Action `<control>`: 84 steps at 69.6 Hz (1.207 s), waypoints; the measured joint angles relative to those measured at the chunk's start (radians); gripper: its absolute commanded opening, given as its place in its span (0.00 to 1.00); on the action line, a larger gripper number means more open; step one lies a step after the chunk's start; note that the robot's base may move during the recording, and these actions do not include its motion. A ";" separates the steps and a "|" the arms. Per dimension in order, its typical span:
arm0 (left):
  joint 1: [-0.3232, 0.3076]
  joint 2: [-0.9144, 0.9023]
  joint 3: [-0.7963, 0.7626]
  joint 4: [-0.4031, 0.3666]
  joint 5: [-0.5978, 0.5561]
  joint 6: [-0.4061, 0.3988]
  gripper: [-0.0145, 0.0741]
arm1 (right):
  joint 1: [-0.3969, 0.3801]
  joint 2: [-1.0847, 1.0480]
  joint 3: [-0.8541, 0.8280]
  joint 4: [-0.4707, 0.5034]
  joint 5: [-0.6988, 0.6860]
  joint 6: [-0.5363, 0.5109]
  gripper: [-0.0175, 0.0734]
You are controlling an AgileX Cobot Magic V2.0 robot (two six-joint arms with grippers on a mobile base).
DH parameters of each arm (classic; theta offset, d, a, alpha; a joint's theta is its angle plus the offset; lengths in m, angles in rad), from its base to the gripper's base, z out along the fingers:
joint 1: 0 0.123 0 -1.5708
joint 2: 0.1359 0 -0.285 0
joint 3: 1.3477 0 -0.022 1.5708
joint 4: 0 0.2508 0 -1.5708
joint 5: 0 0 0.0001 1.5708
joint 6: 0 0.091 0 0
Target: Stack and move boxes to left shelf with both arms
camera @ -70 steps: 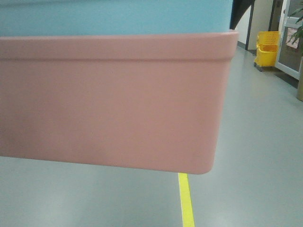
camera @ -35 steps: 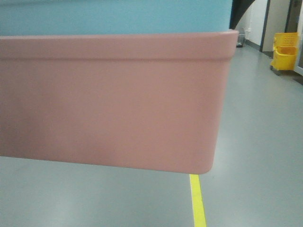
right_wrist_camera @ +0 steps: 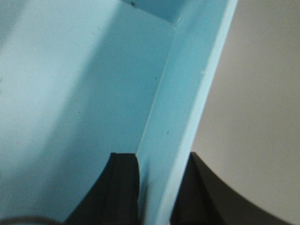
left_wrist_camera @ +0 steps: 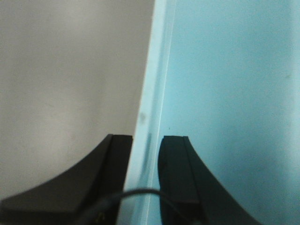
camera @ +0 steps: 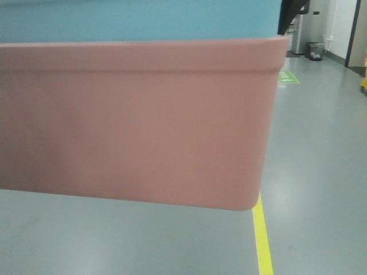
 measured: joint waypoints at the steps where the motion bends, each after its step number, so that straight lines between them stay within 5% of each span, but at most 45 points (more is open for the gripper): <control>1: 0.000 0.000 0.000 0.000 0.000 0.000 0.15 | 0.000 0.000 0.000 0.000 0.000 0.000 0.26; 84: 0.000 0.002 0.000 0.000 0.000 0.000 0.15 | 0.000 0.002 0.000 -0.002 0.000 0.000 0.26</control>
